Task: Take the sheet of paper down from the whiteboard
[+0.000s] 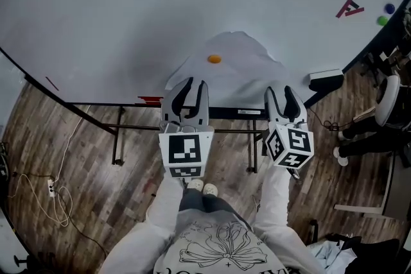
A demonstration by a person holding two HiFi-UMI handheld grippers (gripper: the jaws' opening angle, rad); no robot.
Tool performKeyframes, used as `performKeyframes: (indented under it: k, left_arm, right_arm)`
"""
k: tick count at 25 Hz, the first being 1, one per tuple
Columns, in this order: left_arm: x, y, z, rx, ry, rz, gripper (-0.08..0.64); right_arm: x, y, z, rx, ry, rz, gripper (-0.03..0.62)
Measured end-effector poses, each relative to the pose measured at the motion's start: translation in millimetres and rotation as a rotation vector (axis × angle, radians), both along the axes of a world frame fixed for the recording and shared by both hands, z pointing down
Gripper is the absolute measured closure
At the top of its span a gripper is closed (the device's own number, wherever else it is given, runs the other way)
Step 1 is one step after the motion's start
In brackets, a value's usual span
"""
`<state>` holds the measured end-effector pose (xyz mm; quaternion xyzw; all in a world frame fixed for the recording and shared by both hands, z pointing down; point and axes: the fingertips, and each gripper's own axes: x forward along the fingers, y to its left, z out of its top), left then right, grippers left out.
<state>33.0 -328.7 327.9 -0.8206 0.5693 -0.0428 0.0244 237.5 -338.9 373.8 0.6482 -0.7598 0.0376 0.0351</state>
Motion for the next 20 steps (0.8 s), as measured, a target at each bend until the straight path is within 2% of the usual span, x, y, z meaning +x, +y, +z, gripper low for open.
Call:
performKeyframes:
  k: [7,13,15,19,20]
  left_arm:
    - [11,-27,7,-0.013,-0.051,0.05,0.455]
    - [24,-48,13,-0.04,-0.03,0.064,0.428]
    - [29,-52,13,-0.04,-0.041,0.066,0.423]
    - [34,-62,15,-0.05,-0.055,0.053,0.42]
    - [36,-64,15,-0.052,-0.055,0.051,0.419]
  right_arm:
    - [1,-27,1,-0.003,-0.039,0.0,0.385]
    - [-8,-37,-2,0.016,-0.016,-0.025,0.396]
    - [-7,-37,-4,0.028,-0.017,-0.019,0.427]
    - [-7,-39,-8,0.055,-0.022,0.008,0.554]
    - [-7,-40,-8,0.056,-0.018,0.011,0.558]
